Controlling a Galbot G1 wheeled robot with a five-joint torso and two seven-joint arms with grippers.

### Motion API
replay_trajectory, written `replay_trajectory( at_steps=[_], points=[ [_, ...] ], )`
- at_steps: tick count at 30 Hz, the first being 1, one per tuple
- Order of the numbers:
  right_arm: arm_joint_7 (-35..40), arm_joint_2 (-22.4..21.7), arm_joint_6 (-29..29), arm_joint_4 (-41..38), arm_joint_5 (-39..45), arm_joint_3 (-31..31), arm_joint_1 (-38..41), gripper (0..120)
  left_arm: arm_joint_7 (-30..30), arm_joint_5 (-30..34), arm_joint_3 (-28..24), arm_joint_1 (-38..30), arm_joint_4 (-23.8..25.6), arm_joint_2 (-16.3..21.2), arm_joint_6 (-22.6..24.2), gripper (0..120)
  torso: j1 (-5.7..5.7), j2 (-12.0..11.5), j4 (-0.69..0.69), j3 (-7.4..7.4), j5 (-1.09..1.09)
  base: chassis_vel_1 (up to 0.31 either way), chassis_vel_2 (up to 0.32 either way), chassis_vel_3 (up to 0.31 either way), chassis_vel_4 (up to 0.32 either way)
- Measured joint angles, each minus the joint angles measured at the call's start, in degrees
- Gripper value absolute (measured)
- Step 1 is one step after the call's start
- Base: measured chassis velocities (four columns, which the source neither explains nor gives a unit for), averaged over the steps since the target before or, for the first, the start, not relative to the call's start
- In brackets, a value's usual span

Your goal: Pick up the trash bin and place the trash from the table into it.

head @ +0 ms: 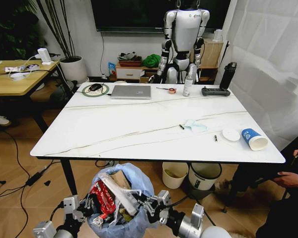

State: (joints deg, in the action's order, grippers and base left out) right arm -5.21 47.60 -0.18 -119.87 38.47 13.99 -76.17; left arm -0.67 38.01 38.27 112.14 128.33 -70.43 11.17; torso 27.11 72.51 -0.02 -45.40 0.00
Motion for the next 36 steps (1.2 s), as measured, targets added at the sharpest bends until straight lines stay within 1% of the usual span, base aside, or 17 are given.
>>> replay_trajectory(
  at_steps=[5,11,15,16,18,20,21,22,26,27,28,30,34,35,36],
  points=[
    [0.05,0.37,0.42,0.00,-1.74,-0.42,-0.68,0,-0.09,0.39,0.18,-0.27,0.00,0.31,0.05,0,0.00,0.00,0.00,0.00,0.00,0.000,0.000,0.000,0.000],
    [-0.02,0.71,1.22,-1.19,-3.33,-2.32,-0.09,0,-0.28,0.96,0.03,-0.76,-0.53,0.43,0.06,0,0.00,0.00,0.00,0.00,0.00,0.000,0.000,0.000,0.000],
    [-0.12,0.51,1.66,-1.39,-4.14,-2.78,-0.06,13,-0.39,1.34,-0.07,-1.16,-0.97,0.70,0.08,0,0.00,0.00,0.00,0.00,0.00,0.000,0.000,0.000,0.000],
    [-0.12,0.51,1.66,-1.39,-4.14,-2.78,-0.06,13,-0.39,1.34,-0.07,-1.16,-0.97,0.70,0.08,0,0.00,0.00,0.00,0.00,0.00,0.000,0.000,0.000,0.000],
    [-0.41,0.43,1.94,-1.44,-4.38,-2.84,0.07,25,-0.55,1.68,-0.09,-1.48,-1.10,0.89,0.20,0,0.00,0.00,0.00,0.00,0.00,0.000,0.000,0.000,0.000],
    [-0.59,0.38,2.05,-1.50,-4.47,-2.84,0.16,31,-0.65,1.86,-0.08,-1.69,-1.19,0.96,0.27,0,0.00,0.00,0.00,0.00,0.00,0.000,0.000,0.000,0.000],
    [-0.59,0.38,2.05,-1.50,-4.47,-2.84,0.16,31,-0.65,1.86,-0.08,-1.69,-1.19,0.96,0.27,0,0.00,0.00,0.00,0.00,0.00,0.000,0.000,0.000,0.000],
    [-0.72,0.26,2.14,-1.61,-4.56,-2.83,0.22,37,-0.73,1.97,-0.08,-1.87,-1.26,0.98,0.34,0,0.00,0.00,0.00,0.00,0.00,0.000,0.000,0.000,0.000],
    [-0.77,-0.13,2.38,-2.18,-4.82,-3.03,0.14,52,-0.83,2.09,-0.13,-2.11,-1.44,0.89,0.39,0,0.00,0.00,0.00,0.00,0.00,0.000,0.000,0.000,0.000],
    [-0.77,-0.28,2.42,-2.51,-4.87,-3.47,-0.05,59,-0.83,2.09,-0.20,-2.18,-1.56,0.88,0.39,0,0.00,0.00,0.00,0.00,0.00,0.000,0.000,0.000,0.000],
    [-0.77,-0.28,2.42,-2.51,-4.87,-3.47,-0.05,59,-0.83,2.09,-0.20,-2.18,-1.56,0.88,0.39,0,0.00,0.00,0.00,0.00,0.00,0.000,0.000,0.000,0.000],
    [-0.64,-0.50,2.42,-3.08,-4.88,-4.10,-0.48,66,-0.83,2.09,-0.24,-2.23,-1.65,0.85,0.41,0,0.00,0.00,0.00,0.00,0.00,0.000,0.000,0.000,0.000],
    [-0.38,-1.19,2.42,-5.05,-5.01,-5.09,-1.67,82,-0.84,2.06,-0.15,-2.43,-1.94,0.59,0.41,0,0.00,0.00,0.00,0.00,0.00,0.000,0.000,0.000,0.000],
    [-0.38,-1.19,2.42,-5.05,-5.01,-5.09,-1.67,82,-0.84,2.06,-0.15,-2.43,-1.94,0.59,0.41,0,0.00,0.00,0.00,0.00,0.00,0.000,0.000,0.000,0.000],
    [-0.38,-1.24,2.42,-5.31,-5.03,-5.15,-1.84,87,-0.83,2.05,-0.13,-2.43,-1.94,0.55,0.41,0,0.00,0.00,0.00,0.00,0.00,0.000,0.000,0.000,0.000]
  ],
)
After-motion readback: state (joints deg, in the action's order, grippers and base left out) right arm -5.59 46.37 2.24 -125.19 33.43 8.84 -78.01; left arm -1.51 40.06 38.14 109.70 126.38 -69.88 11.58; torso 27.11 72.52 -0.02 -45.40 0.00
